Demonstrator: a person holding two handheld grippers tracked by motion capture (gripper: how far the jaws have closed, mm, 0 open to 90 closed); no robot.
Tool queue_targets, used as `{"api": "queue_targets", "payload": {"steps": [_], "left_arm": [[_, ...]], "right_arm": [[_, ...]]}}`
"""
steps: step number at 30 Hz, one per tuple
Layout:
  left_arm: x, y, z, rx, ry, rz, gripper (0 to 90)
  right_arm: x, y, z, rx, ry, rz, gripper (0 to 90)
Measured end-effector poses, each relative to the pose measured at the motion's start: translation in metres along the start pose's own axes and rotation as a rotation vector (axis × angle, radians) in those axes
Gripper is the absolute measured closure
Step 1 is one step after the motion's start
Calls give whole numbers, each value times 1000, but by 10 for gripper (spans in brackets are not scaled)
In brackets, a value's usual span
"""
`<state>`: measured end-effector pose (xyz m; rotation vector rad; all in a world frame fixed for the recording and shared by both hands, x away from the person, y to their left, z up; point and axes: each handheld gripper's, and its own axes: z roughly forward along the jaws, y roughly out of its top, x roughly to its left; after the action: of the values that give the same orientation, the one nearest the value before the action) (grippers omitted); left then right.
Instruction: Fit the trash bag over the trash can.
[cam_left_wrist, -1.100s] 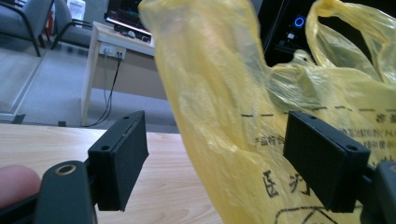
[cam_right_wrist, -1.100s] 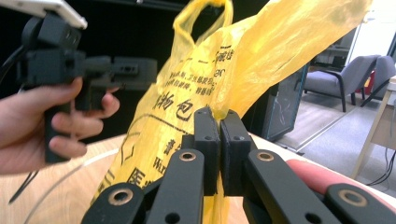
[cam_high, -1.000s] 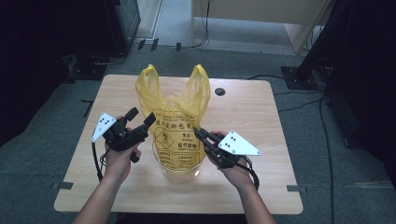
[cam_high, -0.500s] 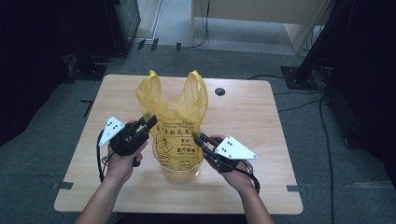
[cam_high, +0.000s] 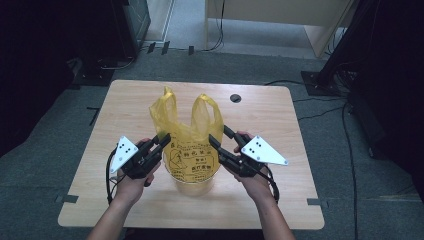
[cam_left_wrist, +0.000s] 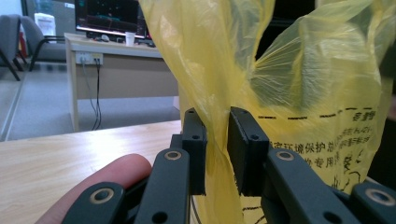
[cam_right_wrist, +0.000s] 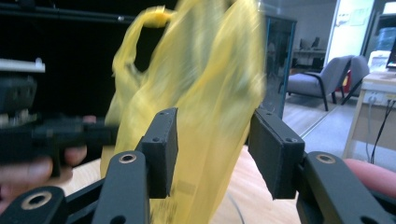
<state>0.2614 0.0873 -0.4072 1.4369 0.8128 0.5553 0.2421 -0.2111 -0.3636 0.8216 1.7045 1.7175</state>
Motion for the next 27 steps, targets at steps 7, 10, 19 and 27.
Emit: {"api": "queue_targets", "payload": {"steps": [7,10,19,27], "left_arm": [[1,-2,-5,2,-13,-9,626],[2,1,-6,-4,-2,-10,496],[6,27,-10,-60,49,-22,360],[-4,44,-9,-56,58,19,552]], "right_arm": [[6,9,4,26,-50,2,838],[7,7,4,34,-49,4,857],[11,-2,-2,53,-60,8,863],[13,-7,-5,52,-52,19,861]]}}
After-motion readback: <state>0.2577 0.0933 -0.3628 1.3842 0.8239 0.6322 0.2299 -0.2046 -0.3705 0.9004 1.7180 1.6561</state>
